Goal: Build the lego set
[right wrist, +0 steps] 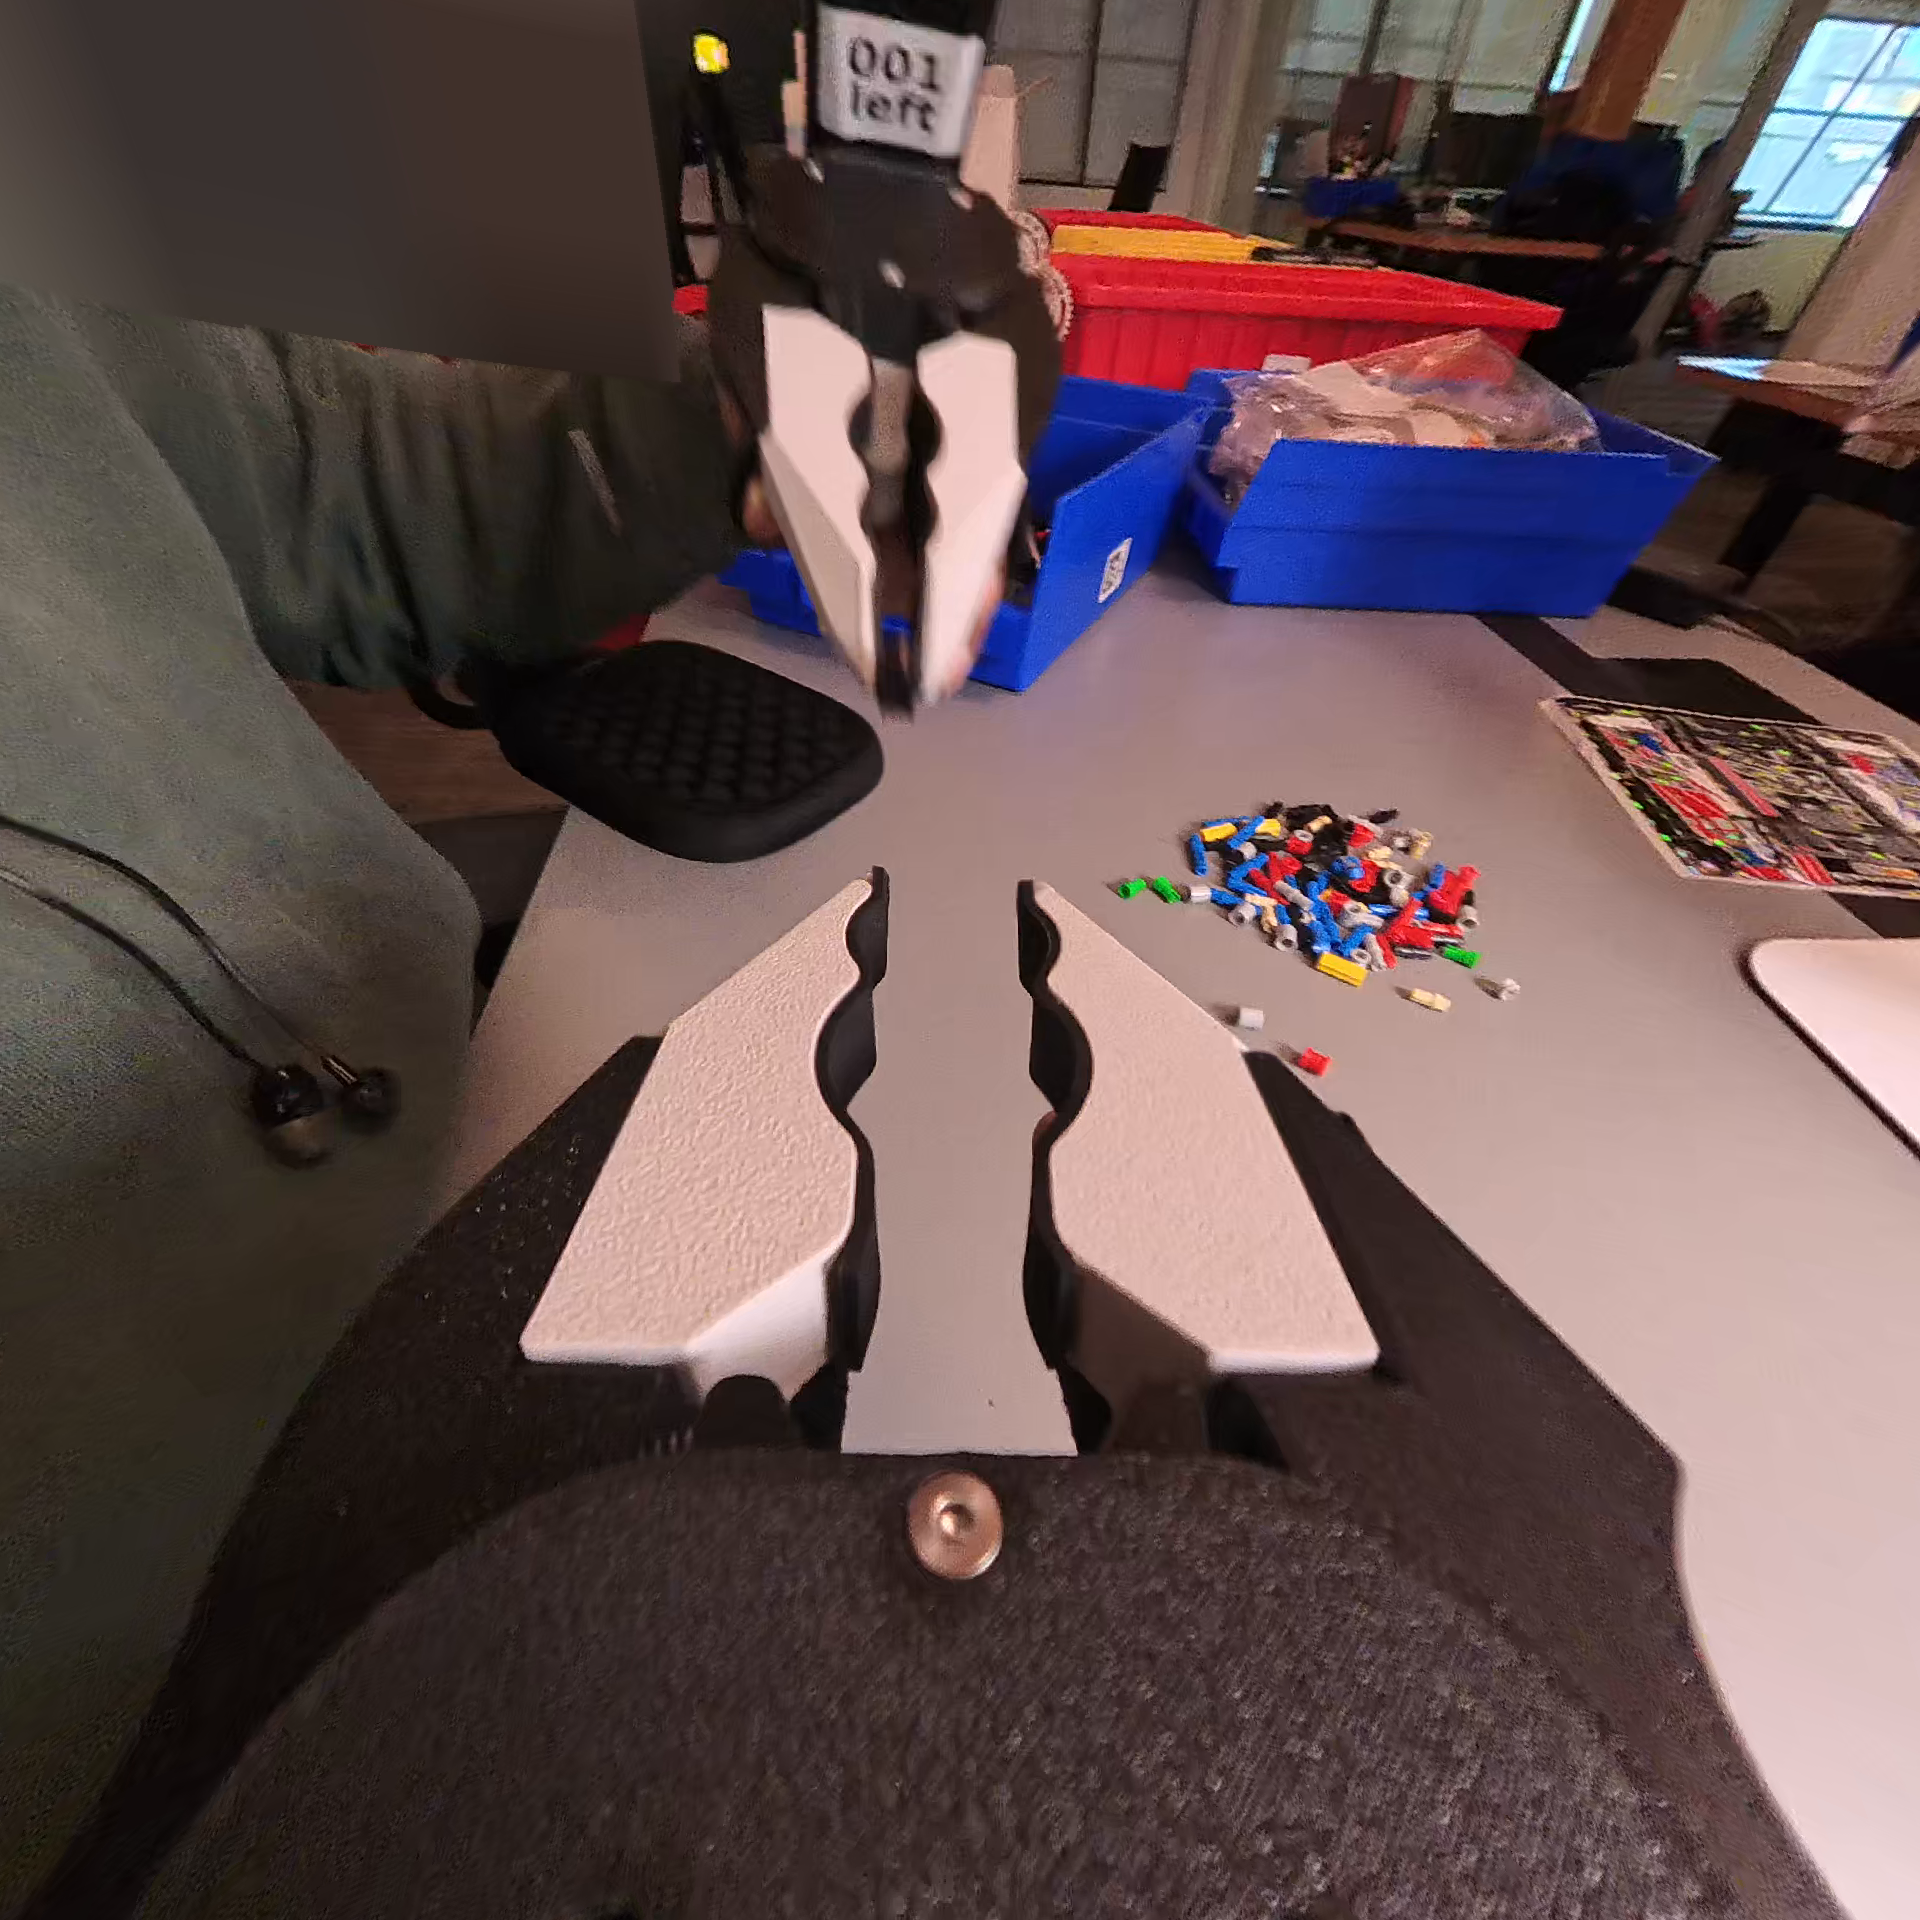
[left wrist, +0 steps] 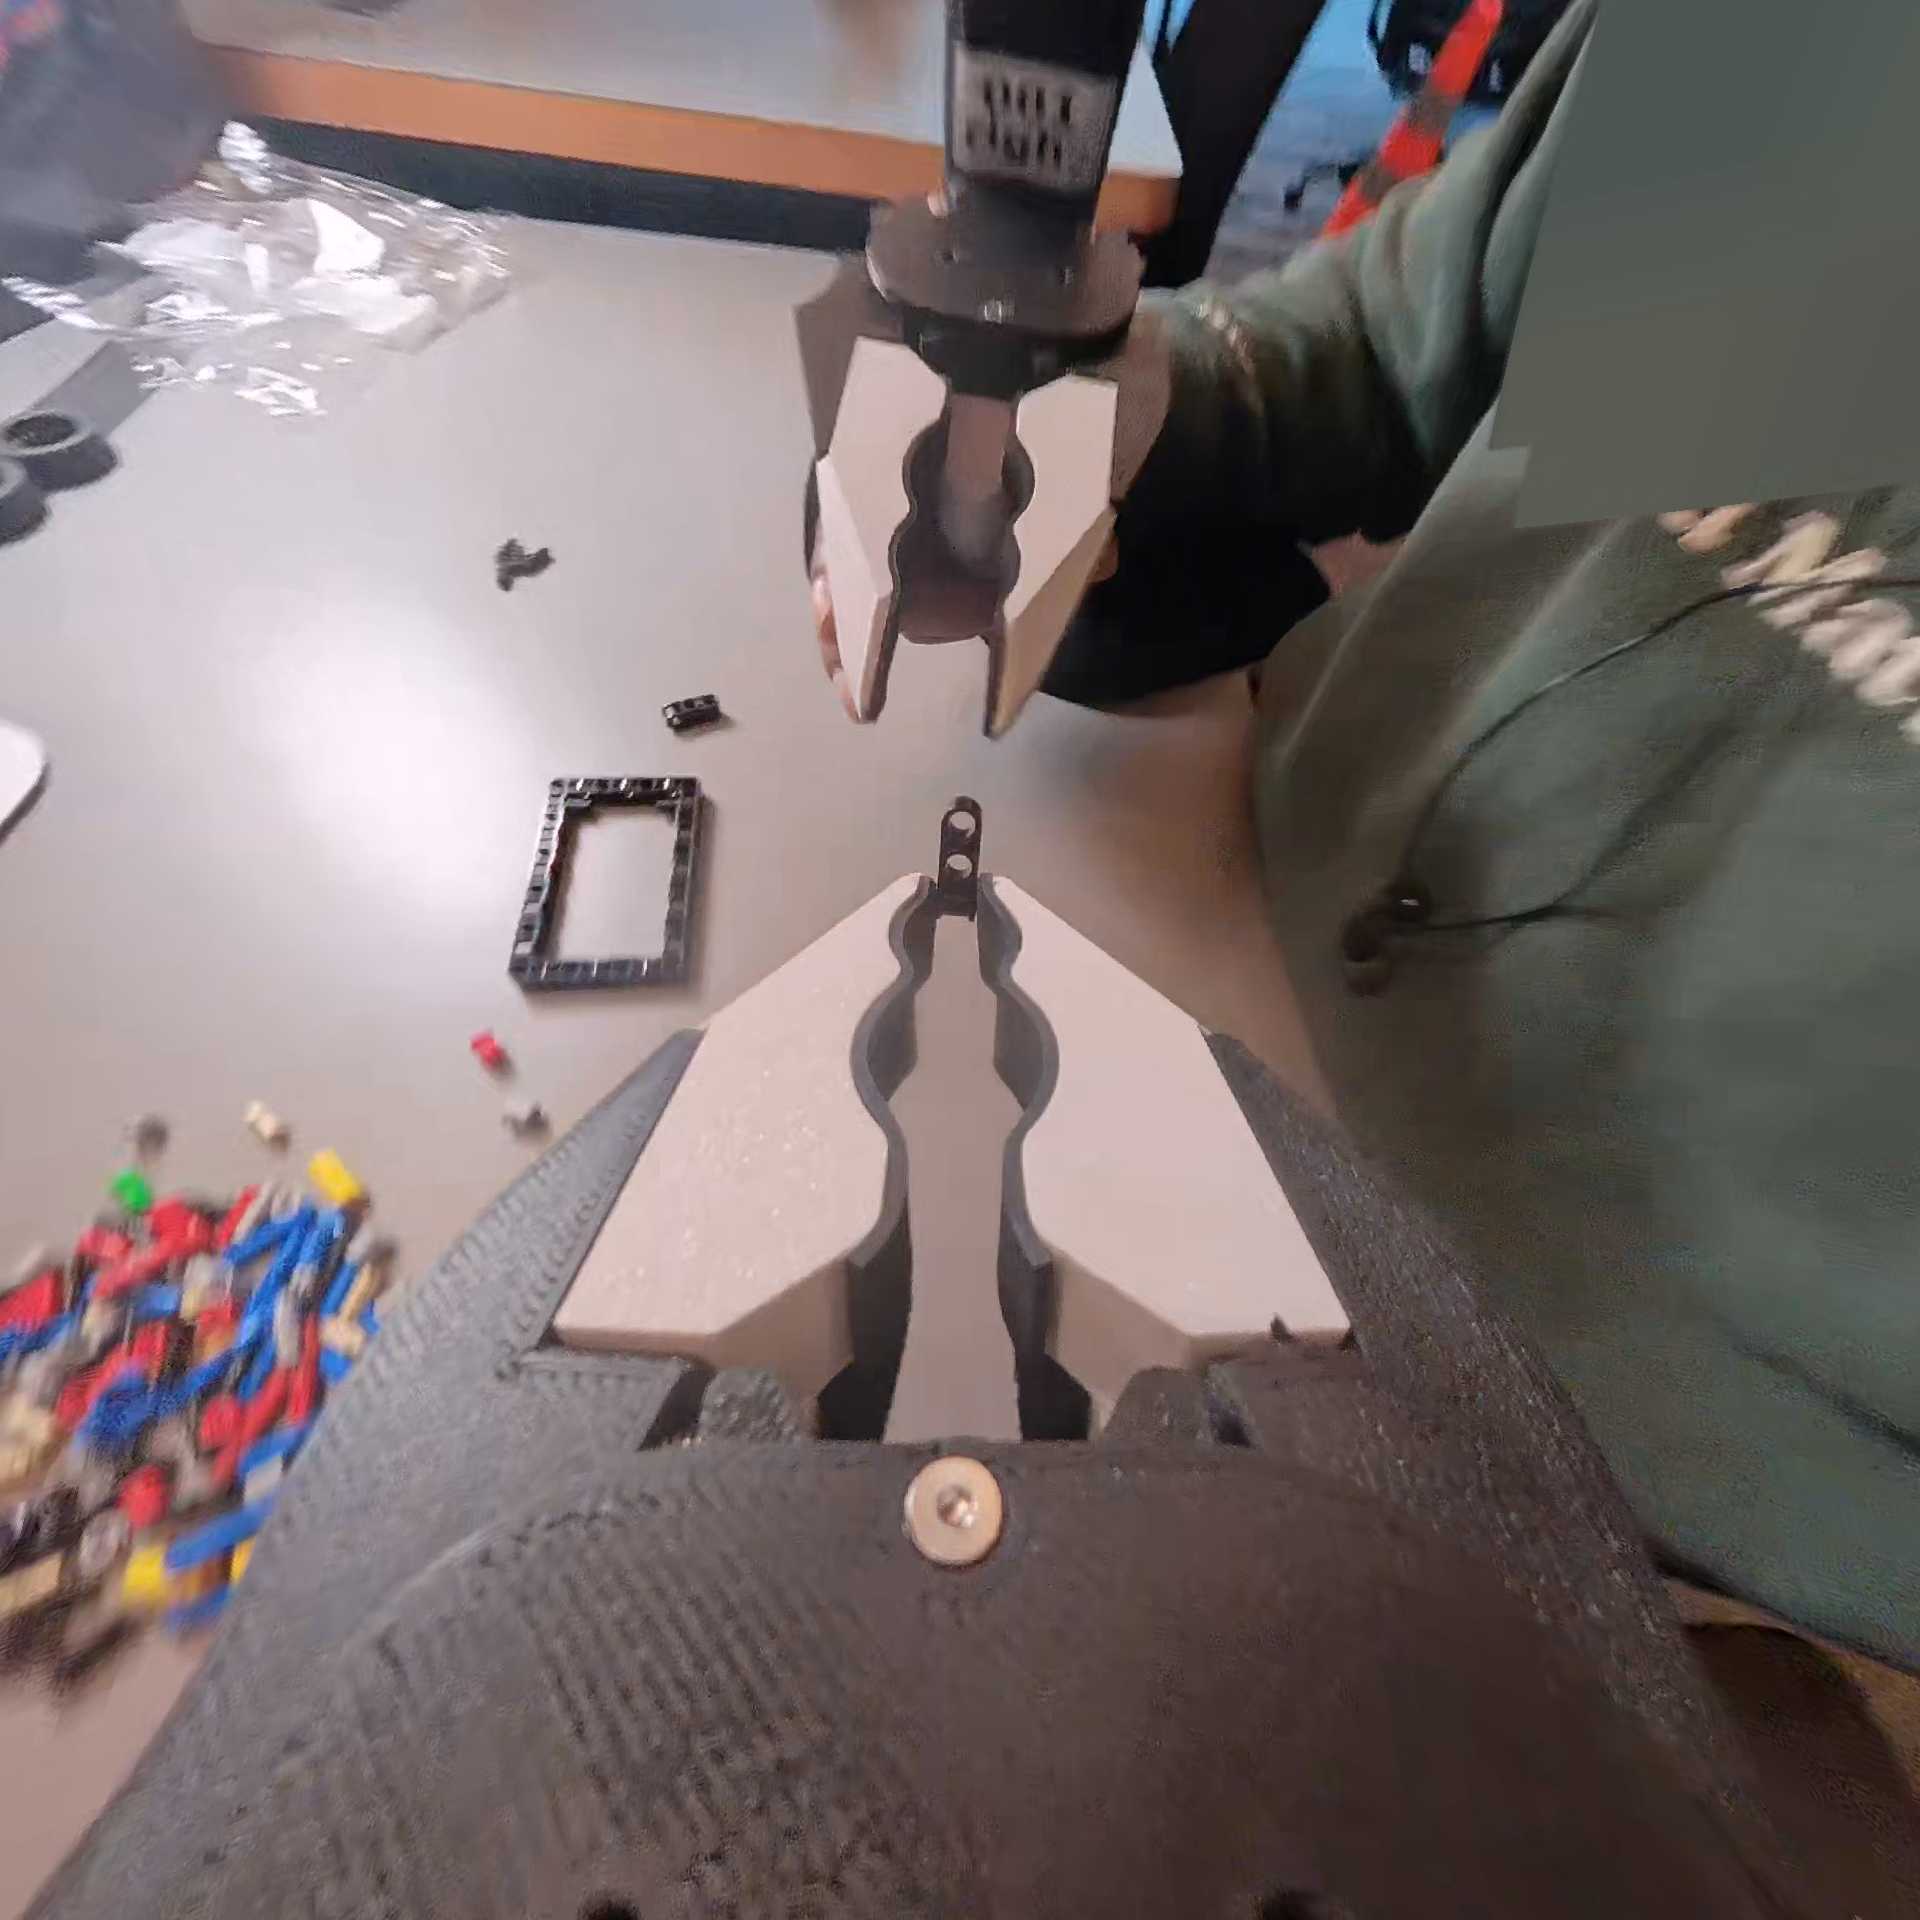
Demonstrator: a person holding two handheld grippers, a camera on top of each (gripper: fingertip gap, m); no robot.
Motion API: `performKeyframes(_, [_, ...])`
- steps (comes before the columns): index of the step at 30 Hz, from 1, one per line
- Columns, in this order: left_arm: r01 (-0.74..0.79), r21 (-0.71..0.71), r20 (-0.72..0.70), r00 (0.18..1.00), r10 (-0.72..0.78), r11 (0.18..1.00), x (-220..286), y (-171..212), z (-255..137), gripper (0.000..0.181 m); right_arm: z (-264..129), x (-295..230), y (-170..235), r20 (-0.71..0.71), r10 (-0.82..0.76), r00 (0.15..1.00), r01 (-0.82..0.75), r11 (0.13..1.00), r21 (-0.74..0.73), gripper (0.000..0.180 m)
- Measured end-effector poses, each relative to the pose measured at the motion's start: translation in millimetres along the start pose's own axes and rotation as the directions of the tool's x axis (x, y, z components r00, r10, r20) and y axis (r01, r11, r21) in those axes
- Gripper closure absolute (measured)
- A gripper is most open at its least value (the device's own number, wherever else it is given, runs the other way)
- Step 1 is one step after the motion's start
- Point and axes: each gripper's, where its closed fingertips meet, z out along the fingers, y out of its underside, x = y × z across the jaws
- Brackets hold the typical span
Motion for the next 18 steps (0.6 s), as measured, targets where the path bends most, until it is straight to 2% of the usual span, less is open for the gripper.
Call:
performKeyframes(2, [-0.068, -0.053, -0.020, 0.998, 0.067, 0.996, -3.7, 1.9, 35.6, 0.174, 0.8, -1.7, -3.1, -0.004, -0.002, 1.000, 0.002, 1.000, -0.004, 0.156])
performKeyframes(5, [-0.107, -0.055, -0.072, 0.992, 0.103, 0.993, -2.7, -4.0, 64.7, 0.174, -7.1, 3.0, 6.8, -0.049, -0.007, 0.999, 0.004, 0.998, -0.058, 0.158])
performKeyframes(10, [-0.116, -0.073, -0.115, 0.988, 0.107, 0.991, -1.2, -4.5, 80.5, 0.174, -18.6, -3.9, 18.1, -0.045, 0.011, 0.999, -0.015, 0.997, -0.080, 0.172])
performKeyframes(14, [-0.089, -0.070, -0.111, 0.991, 0.081, 0.994, -1.1, -0.8, 85.3, 0.173, -23.7, -6.5, 28.1, -0.031, -0.004, 1.000, 0.000, 0.993, -0.121, 0.174])
performKeyframes(16, [-0.067, -0.050, -0.041, 0.997, 0.065, 0.996, -12.7, -0.6, 81.3, 0.154, -39.2, 10.0, 37.7, -0.086, -0.025, 0.996, 0.009, 0.983, -0.186, 0.174])
performKeyframes(18, [-0.027, -0.030, 0.022, 0.999, 0.028, 0.999, -25.1, 2.7, 71.6, 0.144, -66.1, 49.3, 64.5, -0.236, -0.051, 0.970, -0.029, 0.946, -0.323, 0.174])
